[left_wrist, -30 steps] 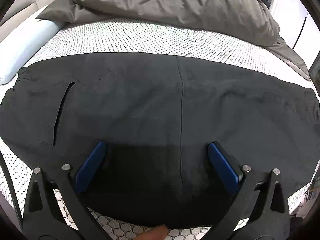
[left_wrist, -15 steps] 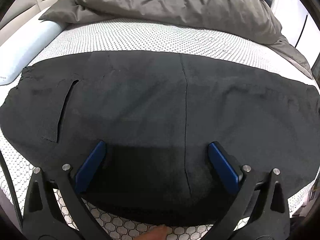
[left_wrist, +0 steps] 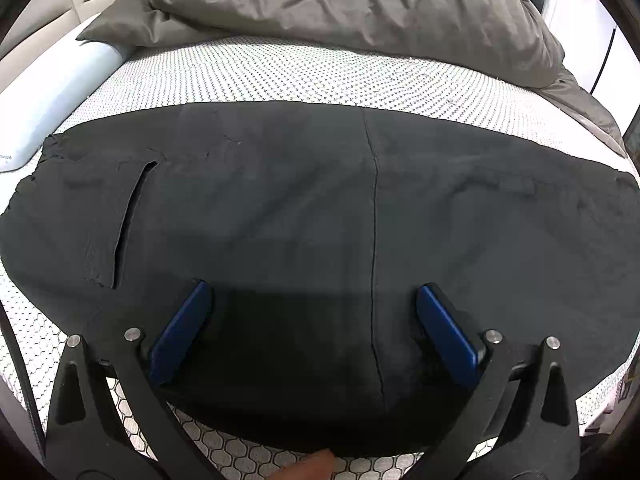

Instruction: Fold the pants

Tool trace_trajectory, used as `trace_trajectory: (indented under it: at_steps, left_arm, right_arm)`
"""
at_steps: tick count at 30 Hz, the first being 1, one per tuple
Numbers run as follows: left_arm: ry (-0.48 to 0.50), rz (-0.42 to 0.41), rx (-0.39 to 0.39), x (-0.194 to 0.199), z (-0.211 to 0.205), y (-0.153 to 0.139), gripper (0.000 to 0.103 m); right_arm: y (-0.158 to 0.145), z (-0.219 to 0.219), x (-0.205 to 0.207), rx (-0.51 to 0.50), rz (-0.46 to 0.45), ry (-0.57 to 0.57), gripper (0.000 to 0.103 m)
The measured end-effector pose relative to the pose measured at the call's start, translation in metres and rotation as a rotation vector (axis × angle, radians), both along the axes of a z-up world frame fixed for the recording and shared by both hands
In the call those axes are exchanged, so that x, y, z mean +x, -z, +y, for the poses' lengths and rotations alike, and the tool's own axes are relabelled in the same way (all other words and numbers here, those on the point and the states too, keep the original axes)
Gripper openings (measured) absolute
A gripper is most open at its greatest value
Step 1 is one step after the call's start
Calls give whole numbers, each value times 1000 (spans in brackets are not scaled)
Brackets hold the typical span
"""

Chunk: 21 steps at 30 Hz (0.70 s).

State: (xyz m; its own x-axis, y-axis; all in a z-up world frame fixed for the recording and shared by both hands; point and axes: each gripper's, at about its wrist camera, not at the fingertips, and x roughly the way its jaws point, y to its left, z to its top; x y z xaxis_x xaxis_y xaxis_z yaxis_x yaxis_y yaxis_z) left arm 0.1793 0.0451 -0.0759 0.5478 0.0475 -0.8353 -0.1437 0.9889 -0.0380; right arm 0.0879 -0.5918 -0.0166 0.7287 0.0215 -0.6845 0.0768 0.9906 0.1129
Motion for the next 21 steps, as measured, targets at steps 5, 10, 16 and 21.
trace_trajectory:
  at_steps: [5, 10, 16, 21]
  left_arm:
    - [-2, 2, 6, 0, 0, 1, 102]
    - [-5, 5, 7, 2, 0, 1, 102]
    - [-2, 7, 5, 4, 1, 1, 102]
    - [10, 7, 6, 4, 3, 1, 102]
  right_arm:
    - [-26, 13, 36, 8, -17, -36, 60]
    - [-23, 26, 91, 33, 42, -39, 60]
    - [-2, 33, 135, 32, 107, -73, 15]
    - [-20, 35, 121, -47, -26, -65, 5]
